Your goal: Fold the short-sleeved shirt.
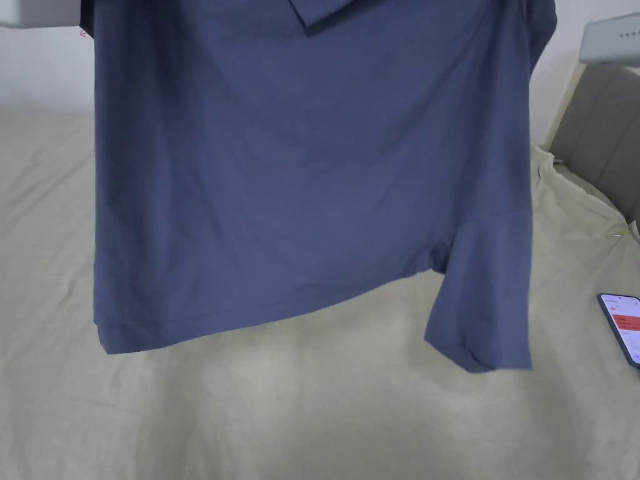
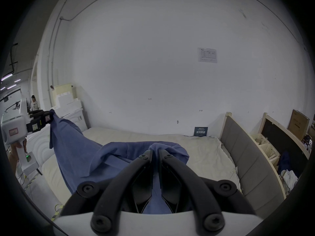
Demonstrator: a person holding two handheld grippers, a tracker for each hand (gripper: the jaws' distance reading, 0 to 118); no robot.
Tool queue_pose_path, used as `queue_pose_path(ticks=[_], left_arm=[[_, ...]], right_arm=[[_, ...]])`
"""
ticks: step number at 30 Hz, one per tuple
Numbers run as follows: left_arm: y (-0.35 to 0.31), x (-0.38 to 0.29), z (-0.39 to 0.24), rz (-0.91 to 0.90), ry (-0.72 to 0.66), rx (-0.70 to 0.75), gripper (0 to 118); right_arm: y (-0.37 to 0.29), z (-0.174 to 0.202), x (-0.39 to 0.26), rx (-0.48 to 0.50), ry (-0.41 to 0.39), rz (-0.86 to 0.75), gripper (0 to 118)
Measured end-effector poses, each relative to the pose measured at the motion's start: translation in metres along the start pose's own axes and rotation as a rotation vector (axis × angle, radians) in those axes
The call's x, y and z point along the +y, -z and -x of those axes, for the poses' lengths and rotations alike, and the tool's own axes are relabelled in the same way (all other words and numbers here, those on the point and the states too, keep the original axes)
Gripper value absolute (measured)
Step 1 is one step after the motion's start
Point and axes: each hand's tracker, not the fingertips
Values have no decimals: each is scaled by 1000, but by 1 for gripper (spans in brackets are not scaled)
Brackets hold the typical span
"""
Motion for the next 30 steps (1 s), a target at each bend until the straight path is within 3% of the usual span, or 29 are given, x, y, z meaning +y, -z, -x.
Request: queue_pose_path(ticks=[7, 10, 14, 15, 17, 19, 24, 30], left_arm=[[108, 26, -48, -60, 142, 136, 0], [142, 32, -64, -127, 93, 186, 0], [181, 25, -81, -172, 38, 227, 0], [191, 19, -87, -180, 26, 237, 0], [207, 2, -97, -193, 15, 241, 0], [225, -22, -110, -184, 30, 239, 0], [258, -108, -145, -43, 79, 162, 0], [260, -231, -178, 160, 139, 37, 0]], right_arm=[[101, -12, 40, -167, -59, -71, 5], [138, -18, 49, -216, -90, -117, 5], [119, -17, 46, -249, -106, -151, 5], [147, 12, 45, -256, -114, -157, 5], [147, 13, 37, -272, -127, -157, 5], [233, -14, 40, -276, -122, -140, 5], [280, -34, -45, -257, -27, -15, 5], [316, -48, -170, -217, -23, 214, 5]])
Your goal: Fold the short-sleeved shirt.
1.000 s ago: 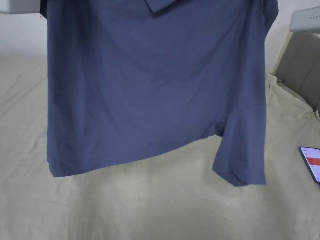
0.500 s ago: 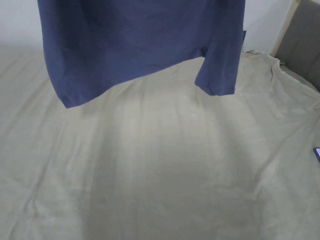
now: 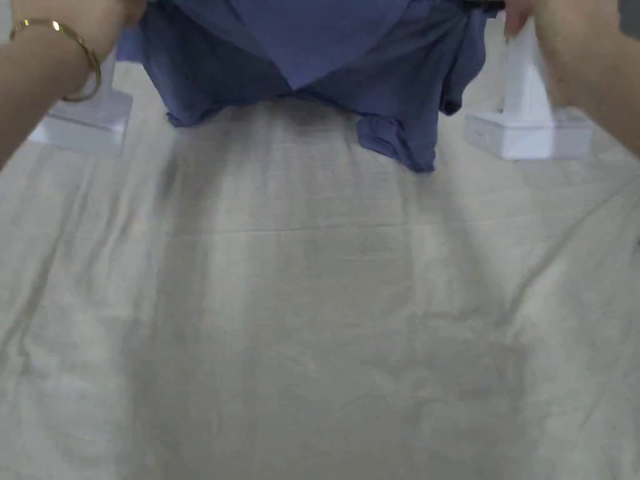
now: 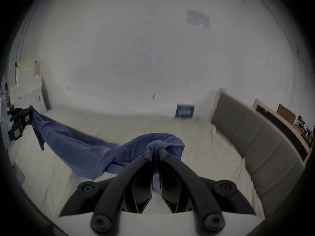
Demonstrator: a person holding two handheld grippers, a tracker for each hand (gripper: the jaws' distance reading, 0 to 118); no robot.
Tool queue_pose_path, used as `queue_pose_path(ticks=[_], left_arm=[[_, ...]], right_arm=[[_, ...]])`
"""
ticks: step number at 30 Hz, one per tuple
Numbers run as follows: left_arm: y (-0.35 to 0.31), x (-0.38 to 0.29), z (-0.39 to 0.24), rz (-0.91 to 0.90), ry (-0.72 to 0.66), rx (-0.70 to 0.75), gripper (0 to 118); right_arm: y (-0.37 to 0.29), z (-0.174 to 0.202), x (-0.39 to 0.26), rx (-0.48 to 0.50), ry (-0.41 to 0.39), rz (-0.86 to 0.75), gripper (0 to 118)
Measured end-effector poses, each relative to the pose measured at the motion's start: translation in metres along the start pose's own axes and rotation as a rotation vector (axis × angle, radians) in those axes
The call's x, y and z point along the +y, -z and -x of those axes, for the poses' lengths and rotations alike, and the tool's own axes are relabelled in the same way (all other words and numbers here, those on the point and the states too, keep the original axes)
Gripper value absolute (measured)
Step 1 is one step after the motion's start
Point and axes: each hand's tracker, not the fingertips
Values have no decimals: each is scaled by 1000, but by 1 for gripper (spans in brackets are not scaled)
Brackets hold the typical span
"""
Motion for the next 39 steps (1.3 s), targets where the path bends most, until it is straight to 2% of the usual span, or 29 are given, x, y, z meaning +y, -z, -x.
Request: queue_pose_path(ticks=[1, 4, 6, 10, 12, 15, 20, 25, 31, 37, 39], left_arm=[[-3, -19, -6, 20, 4, -23, 0], [-24, -78, -19, 85, 30, -89, 0], [-40, -115, -24, 146, 48, -125, 0], [-88, -183, -24, 234, -13, -188, 0], [-116, -210, -22, 257, 13, -204, 0], [-162, -237, -13, 307, -106, -224, 0], [-222, -271, 0, 320, -113, -236, 0], [-282, -297, 9, 364, -149, -278, 0], [-337, -325, 9, 489, -239, -317, 0], [-352, -342, 12, 595, -321, -314, 0], [-353, -339, 11, 609, -329, -326, 21]], right_arm=[[-19, 14, -44, 9, 15, 33, 5], [-21, 16, -115, 49, 73, 133, 5], [-28, 18, -155, 69, 70, 181, 5], [-44, 16, -223, 118, 43, 268, 5], [-67, 17, -258, 125, 43, 277, 5], [-90, 11, -289, 154, 84, 306, 5], [-146, 1, -336, 191, 117, 321, 5], [-200, -21, -372, 200, 239, 314, 5], [-256, -31, -403, 194, 223, 327, 5], [-281, -26, -424, 200, 183, 389, 5], [-281, -25, -427, 195, 186, 409, 5]])
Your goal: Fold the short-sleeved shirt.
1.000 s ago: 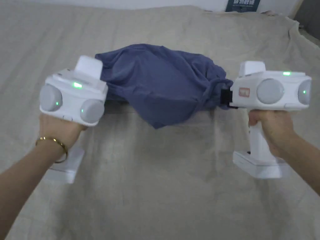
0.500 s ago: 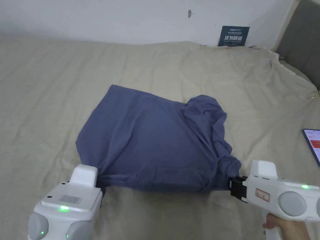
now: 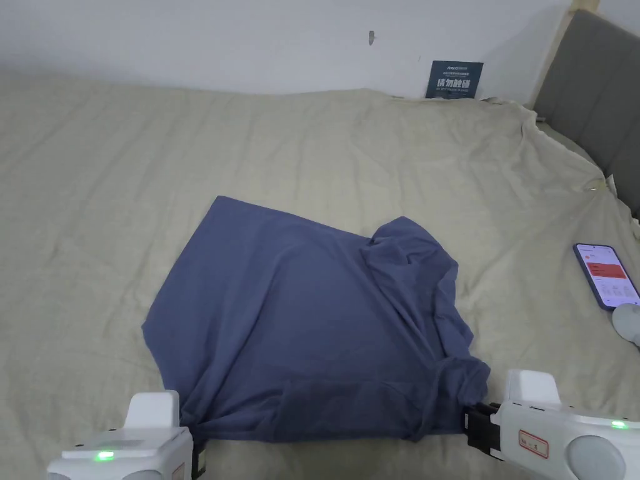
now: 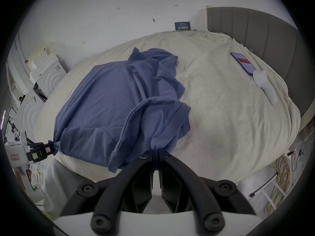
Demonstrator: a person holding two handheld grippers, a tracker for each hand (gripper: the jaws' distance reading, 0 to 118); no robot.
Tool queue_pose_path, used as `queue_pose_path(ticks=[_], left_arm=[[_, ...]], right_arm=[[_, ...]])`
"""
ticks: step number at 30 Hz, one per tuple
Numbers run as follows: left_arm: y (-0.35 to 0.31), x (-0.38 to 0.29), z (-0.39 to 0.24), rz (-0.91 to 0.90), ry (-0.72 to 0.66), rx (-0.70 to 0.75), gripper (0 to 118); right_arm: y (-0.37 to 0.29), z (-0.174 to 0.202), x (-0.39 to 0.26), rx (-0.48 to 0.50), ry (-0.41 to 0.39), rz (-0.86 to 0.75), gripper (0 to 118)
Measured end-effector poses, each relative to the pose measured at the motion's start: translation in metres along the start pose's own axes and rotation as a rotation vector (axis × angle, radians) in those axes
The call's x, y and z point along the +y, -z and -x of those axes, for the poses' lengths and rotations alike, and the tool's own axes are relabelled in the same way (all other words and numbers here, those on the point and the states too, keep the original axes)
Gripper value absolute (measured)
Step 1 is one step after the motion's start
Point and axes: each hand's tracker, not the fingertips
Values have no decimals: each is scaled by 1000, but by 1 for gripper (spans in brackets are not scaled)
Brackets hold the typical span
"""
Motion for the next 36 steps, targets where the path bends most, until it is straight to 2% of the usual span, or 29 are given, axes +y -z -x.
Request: queue_pose_path(ticks=[1, 2, 3, 5, 6, 10, 13, 19, 22, 24, 26, 28, 29, 31, 33, 34, 35, 36], left_arm=[[0, 1, 1, 12, -15, 9, 36], [-1, 1, 4, 16, -26, 2, 64], [-5, 1, 4, 15, -41, -13, 81], [-15, 7, 14, 6, -86, -48, 111], [-21, 11, 20, -13, -114, -62, 116], [-51, 46, 47, -86, -187, -76, 118], [-75, 81, 55, -179, -169, -70, 118], [-113, 142, 38, -452, -153, -38, 118], [-121, 148, 19, -607, -135, 21, 118], [-124, 142, 6, -704, -113, 60, 117], [-125, 132, -6, -779, -91, 84, 110], [-125, 121, -15, -818, -57, 76, 97], [-125, 117, -20, -828, -41, 77, 84], [-124, 109, -26, -850, 10, 81, 70], [-124, 102, -33, -856, 35, 81, 51], [-122, 100, -33, -856, 38, 79, 38], [-120, 99, -31, -854, 40, 75, 19], [-119, 98, -32, -849, 40, 70, 15]], right_arm=[[1, 0, -1, 0, -1, 3, 6], [2, 1, -3, -3, 9, -4, 18], [2, 0, -2, -7, 23, 2, 41], [-4, 0, -1, -15, 42, 45, 98], [-8, 1, 0, -24, 45, 57, 101], [-40, -3, 16, -97, 20, -37, 102], [-70, -2, 40, -116, -7, -139, 102], [-134, 21, 92, -144, -107, -451, 103], [-150, 36, 102, -180, -144, -615, 111], [-155, 46, 101, -175, -151, -712, 111], [-157, 55, 94, -148, -137, -779, 110], [-155, 62, 86, -121, -136, -787, 109], [-153, 65, 82, -117, -136, -796, 104], [-147, 66, 75, -99, -149, -822, 84], [-146, 70, 69, -92, -155, -834, 55], [-149, 77, 64, -90, -156, -839, 40], [-149, 79, 62, -91, -155, -839, 20], [-149, 81, 61, -93, -153, -838, 15]])
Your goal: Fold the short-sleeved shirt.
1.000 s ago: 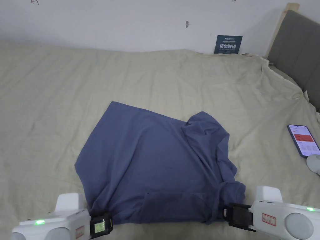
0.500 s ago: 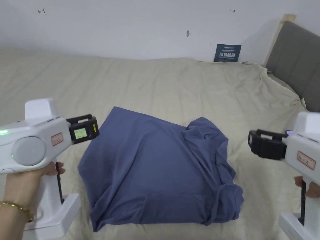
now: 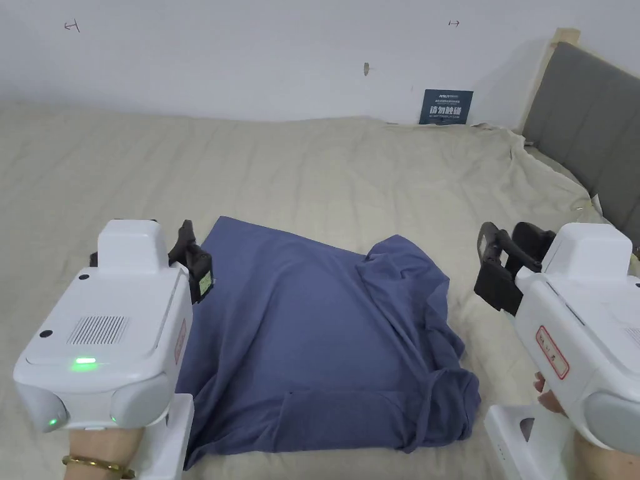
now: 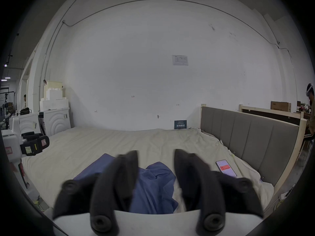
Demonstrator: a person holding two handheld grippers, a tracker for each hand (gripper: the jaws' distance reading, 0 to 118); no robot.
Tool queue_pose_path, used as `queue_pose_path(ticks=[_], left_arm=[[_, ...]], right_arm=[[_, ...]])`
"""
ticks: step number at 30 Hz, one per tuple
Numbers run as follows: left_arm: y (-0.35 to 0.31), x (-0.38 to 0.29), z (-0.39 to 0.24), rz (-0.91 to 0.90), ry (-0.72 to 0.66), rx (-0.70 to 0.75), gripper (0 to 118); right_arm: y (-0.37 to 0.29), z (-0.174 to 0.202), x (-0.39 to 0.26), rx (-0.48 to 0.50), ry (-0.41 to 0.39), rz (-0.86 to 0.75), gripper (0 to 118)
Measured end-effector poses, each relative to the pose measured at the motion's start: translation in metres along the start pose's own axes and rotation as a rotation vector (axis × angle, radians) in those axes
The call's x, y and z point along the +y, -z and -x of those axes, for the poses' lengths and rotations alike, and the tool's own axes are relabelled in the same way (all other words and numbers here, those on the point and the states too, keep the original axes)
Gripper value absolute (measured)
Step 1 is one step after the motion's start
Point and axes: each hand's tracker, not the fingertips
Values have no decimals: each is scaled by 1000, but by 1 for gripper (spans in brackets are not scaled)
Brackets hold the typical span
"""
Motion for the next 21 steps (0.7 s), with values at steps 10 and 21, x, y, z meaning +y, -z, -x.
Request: queue_pose_path(ticks=[10, 21], left_arm=[[5, -8, 4, 37, 26, -7, 0], [23, -12, 6, 63, 5, -16, 0]], right_arm=[[0, 4, -5, 6, 9, 45, 0], [92, -13, 24, 30, 26, 222, 0]])
